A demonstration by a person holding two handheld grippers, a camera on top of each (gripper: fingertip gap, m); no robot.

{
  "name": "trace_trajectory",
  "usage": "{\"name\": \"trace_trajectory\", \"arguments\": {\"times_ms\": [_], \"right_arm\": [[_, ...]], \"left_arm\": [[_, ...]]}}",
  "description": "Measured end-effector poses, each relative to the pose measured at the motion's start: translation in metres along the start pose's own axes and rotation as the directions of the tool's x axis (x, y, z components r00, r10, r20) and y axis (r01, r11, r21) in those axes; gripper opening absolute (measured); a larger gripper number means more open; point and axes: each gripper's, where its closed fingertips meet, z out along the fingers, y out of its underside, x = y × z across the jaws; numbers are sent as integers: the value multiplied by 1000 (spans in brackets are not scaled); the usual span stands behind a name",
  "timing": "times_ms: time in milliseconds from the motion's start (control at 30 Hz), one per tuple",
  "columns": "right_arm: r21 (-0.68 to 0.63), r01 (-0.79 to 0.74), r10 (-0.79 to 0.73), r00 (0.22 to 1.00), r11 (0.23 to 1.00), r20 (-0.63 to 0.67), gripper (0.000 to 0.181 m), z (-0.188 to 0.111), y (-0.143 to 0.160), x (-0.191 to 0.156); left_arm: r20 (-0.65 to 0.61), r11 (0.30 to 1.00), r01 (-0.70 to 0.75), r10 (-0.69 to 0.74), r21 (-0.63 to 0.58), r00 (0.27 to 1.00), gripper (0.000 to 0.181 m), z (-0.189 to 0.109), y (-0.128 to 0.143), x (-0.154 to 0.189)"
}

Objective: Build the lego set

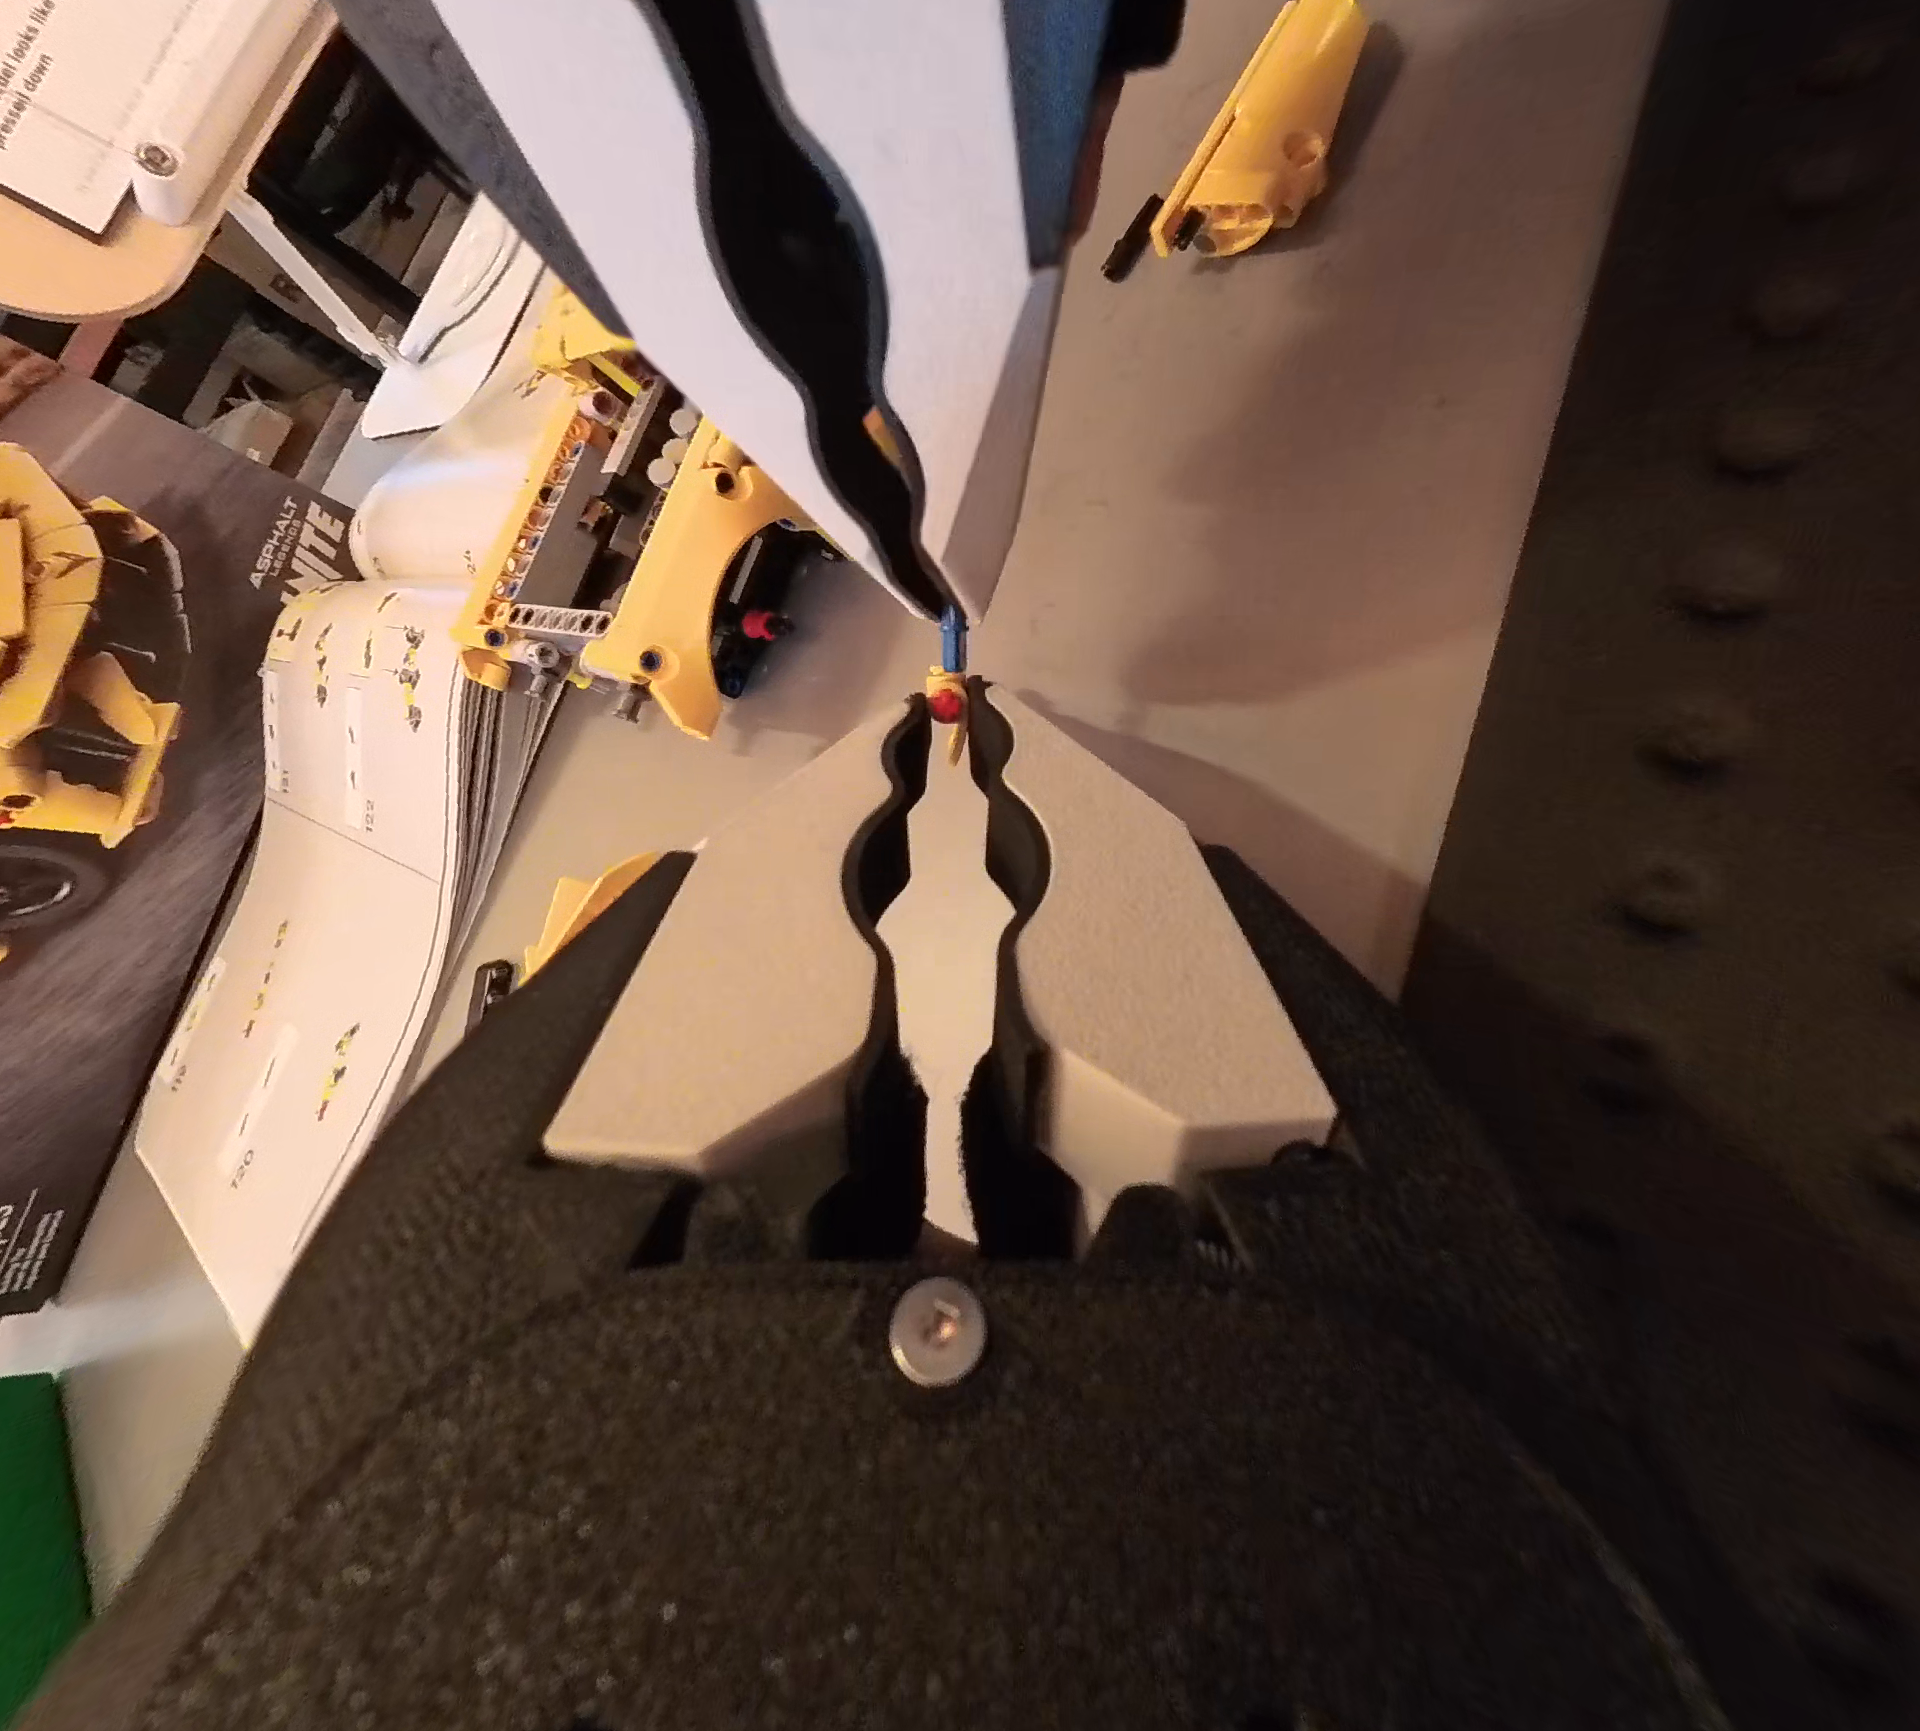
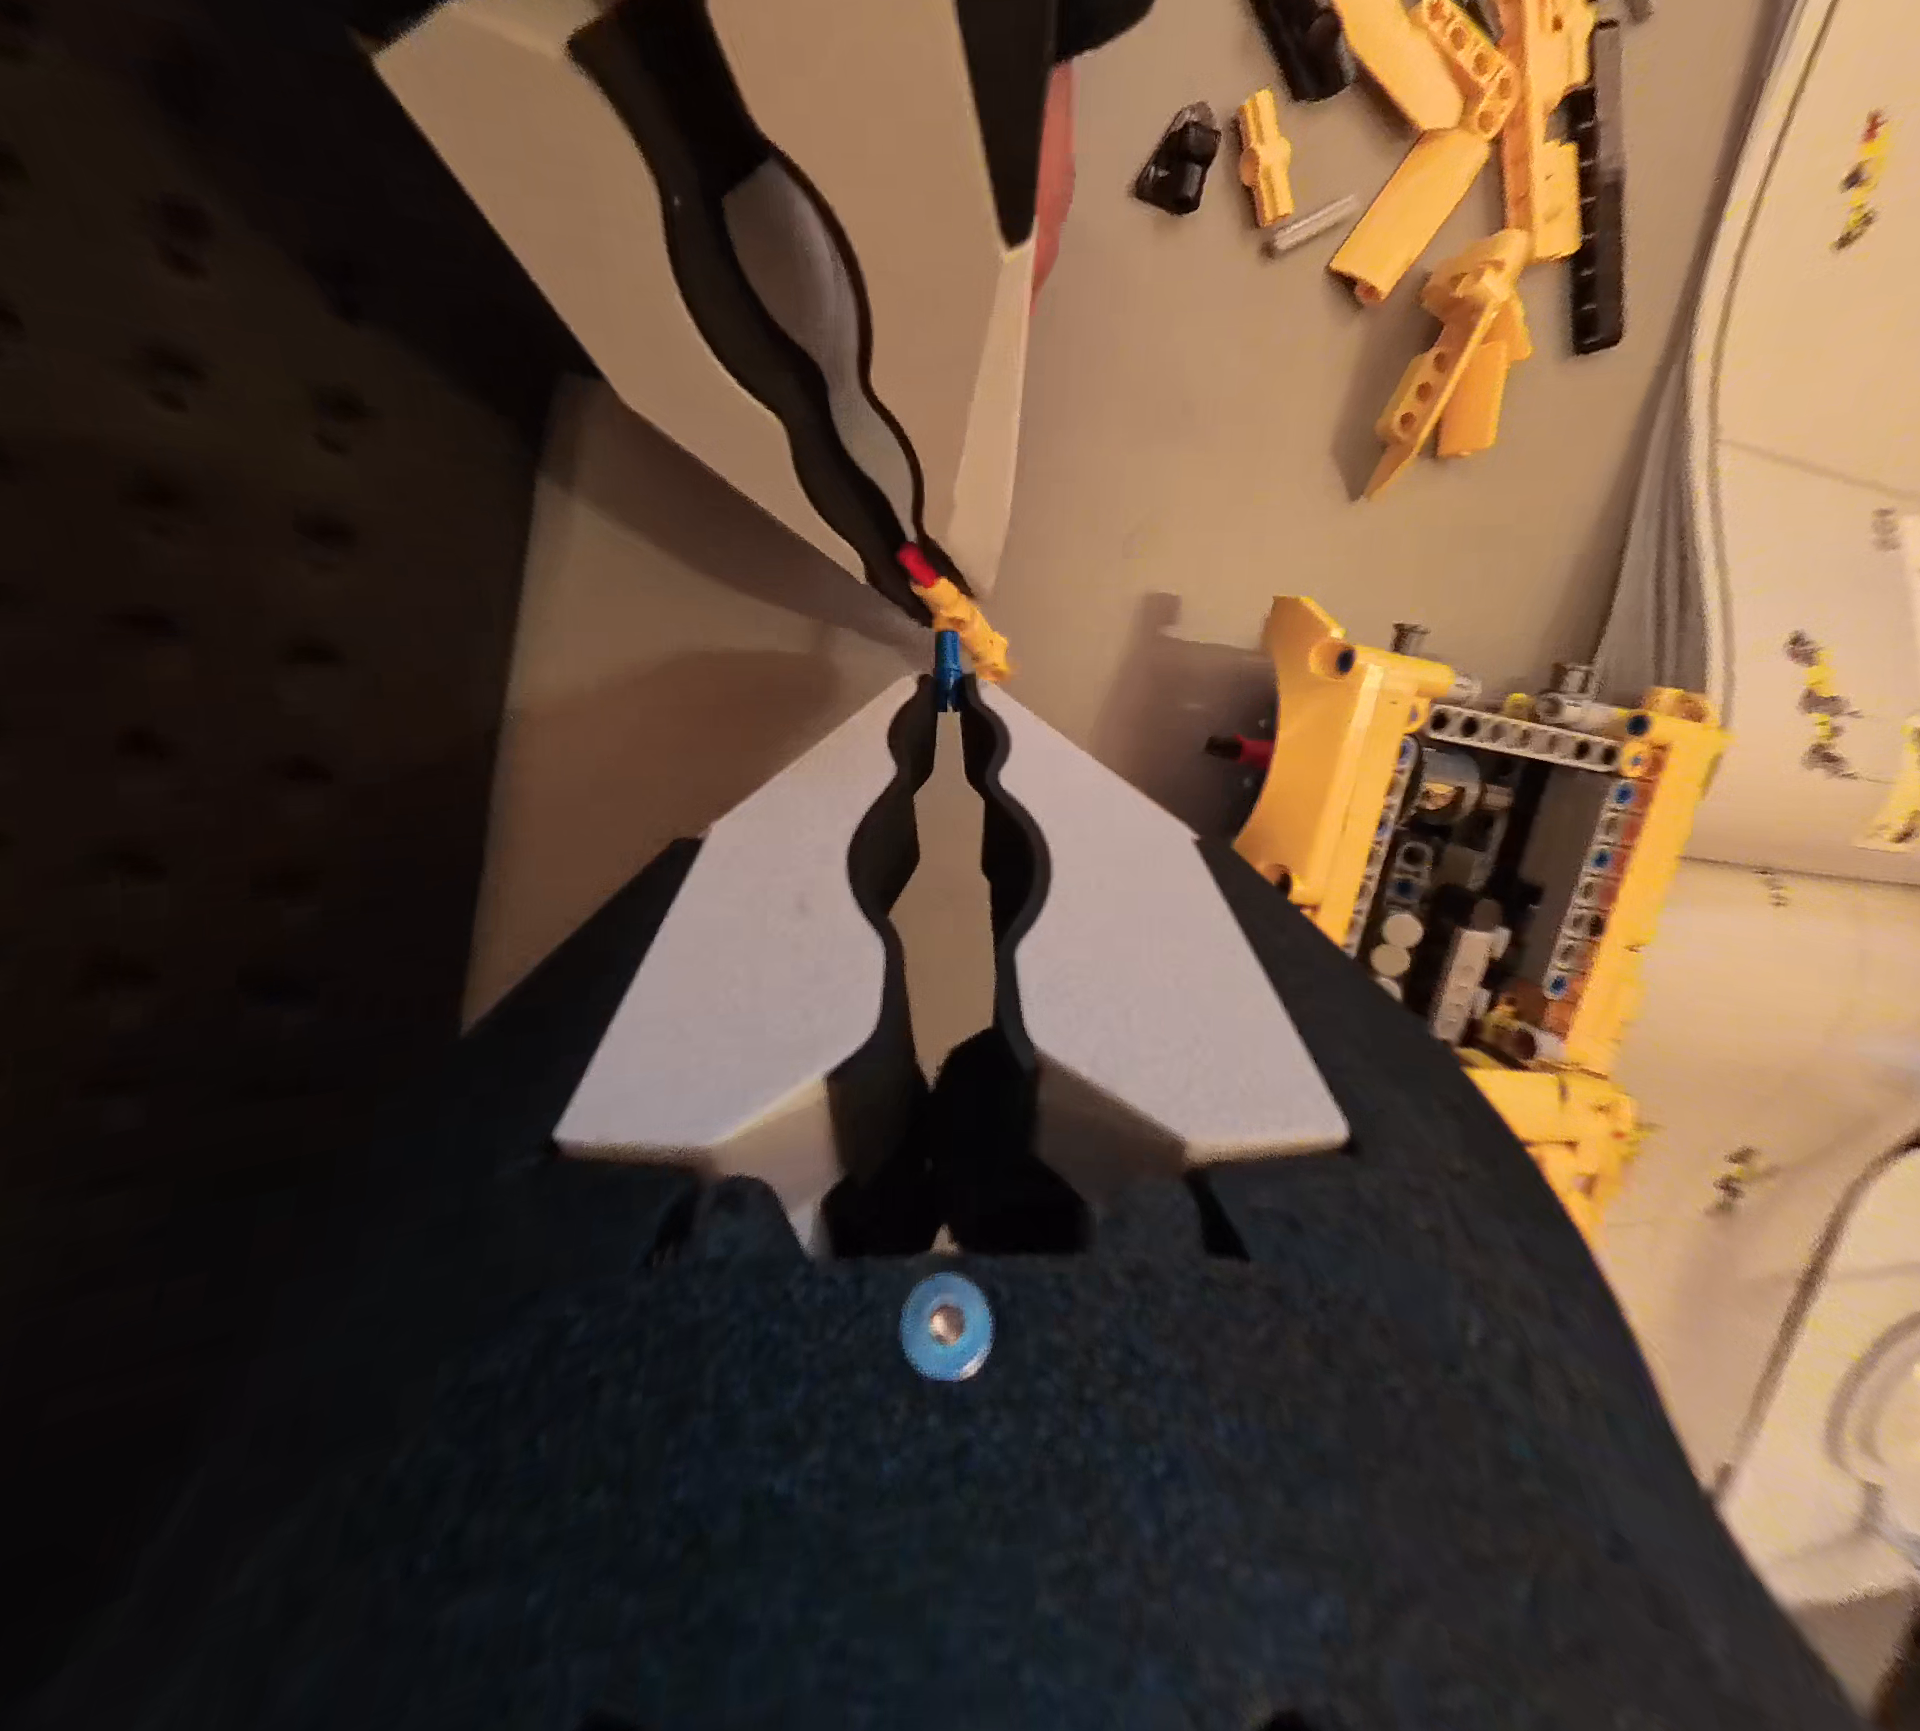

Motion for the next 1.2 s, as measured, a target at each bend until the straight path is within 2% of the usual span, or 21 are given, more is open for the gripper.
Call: {"name": "trace_trajectory", "arguments": {"times_ms": [167,300,400,700,1067,1200], "right_arm": [[-14,132,-133,979,991,-154,3,0,-1,7],[-82,270,-282,920,959,-272,3,-2,0,7],[-94,316,-329,887,944,-324,3,-5,-4,6],[-126,342,-365,872,931,-328,3,-2,-6,5],[-155,423,-449,813,893,-370,3,-3,-9,6],[-65,373,-373,868,926,-329,3,-3,-9,5]], "left_arm": [[-3,1000,13,-13,12,1000,7,-1,-1,-1],[10,1000,19,-19,12,1000,7,-2,0,-4],[8,1000,25,-26,16,1000,7,-3,-1,-5],[8,1000,2,-2,2,1000,7,-2,1,-3],[-7,1000,21,-21,9,1000,6,-4,0,-3],[1,1000,7,-7,15,1000,7,-4,-1,-3]]}}
